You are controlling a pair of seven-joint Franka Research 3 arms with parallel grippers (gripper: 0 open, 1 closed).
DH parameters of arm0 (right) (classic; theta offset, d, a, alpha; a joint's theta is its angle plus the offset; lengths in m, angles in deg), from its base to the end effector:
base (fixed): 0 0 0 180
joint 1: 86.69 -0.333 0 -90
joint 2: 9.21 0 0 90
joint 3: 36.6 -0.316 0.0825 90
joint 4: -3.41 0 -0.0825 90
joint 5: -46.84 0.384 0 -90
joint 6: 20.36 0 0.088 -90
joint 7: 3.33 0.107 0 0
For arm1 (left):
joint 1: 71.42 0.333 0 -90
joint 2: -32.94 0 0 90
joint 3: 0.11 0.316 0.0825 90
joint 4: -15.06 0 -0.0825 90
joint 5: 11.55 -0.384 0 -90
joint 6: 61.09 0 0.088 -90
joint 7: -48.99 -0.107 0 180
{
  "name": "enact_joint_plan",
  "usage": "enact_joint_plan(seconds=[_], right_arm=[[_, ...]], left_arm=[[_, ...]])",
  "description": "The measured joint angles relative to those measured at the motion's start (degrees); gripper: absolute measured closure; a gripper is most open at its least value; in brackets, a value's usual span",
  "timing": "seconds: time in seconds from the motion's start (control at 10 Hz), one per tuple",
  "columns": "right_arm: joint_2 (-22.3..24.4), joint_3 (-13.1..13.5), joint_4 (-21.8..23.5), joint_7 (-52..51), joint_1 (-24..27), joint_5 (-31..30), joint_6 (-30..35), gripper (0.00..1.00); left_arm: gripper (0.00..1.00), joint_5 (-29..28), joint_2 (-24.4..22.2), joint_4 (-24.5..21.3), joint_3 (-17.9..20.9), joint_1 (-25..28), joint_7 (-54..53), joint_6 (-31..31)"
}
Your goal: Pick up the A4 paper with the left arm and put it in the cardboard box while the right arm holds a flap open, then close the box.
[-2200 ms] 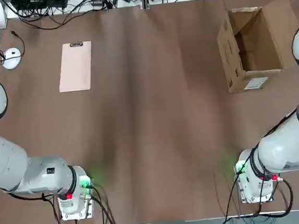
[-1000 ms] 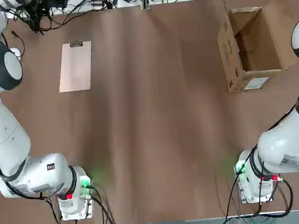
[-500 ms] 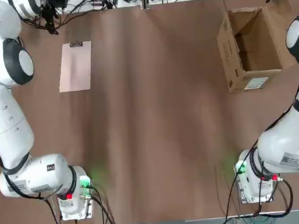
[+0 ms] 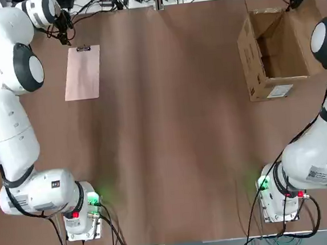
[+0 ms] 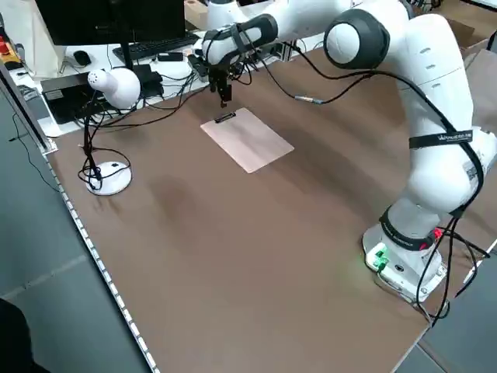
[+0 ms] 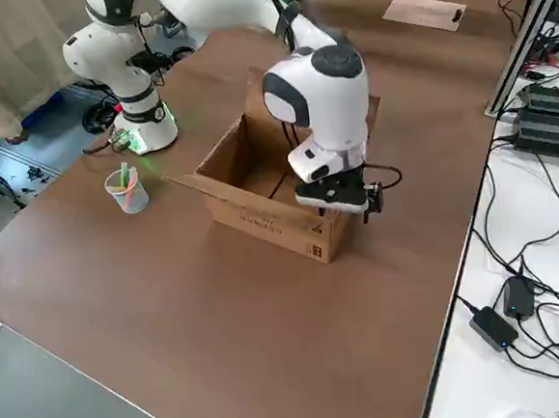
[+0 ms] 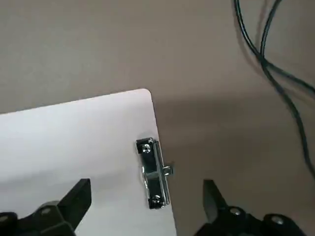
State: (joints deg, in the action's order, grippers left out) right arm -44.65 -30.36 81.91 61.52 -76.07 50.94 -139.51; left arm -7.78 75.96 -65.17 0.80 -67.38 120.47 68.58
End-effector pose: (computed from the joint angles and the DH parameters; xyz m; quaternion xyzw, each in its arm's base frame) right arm 0.7064 -0.1928 0.3655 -0.7526 0.6568 -0.0428 0.0202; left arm 0.7393 0.0598 0.2698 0.7736 0.6309 0.0353 0.0484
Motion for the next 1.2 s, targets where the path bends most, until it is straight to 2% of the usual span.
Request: enact_joint_plan(seconds=[0.5, 0.6, 0.9, 1.2], right_arm=[[0.0, -0.1, 1.7, 0.1, -0.1, 0.0, 0.0, 0.04], [0.0, -0.1, 1.7, 0.2, -0.1, 0.0, 0.0, 0.11], [0.0, -0.1, 1.7, 5.9, -0.1, 0.0, -0.9, 0.62], [0.0, -0.1, 1.7, 11.6, -0.1, 0.0, -1.5, 0.79]], left_arm=[[0.00, 1.7, 3.4, 0.6, 0.0, 0.0, -2.5, -0.1], [0.00, 2.1, 4.0, 1.2, -0.1, 0.0, -2.5, -0.1], [0.00, 2.1, 7.0, 4.1, -0.1, -0.2, -2.5, -0.1], [0.00, 2.2, 10.8, 7.5, -0.2, -1.2, -2.5, 0.0]])
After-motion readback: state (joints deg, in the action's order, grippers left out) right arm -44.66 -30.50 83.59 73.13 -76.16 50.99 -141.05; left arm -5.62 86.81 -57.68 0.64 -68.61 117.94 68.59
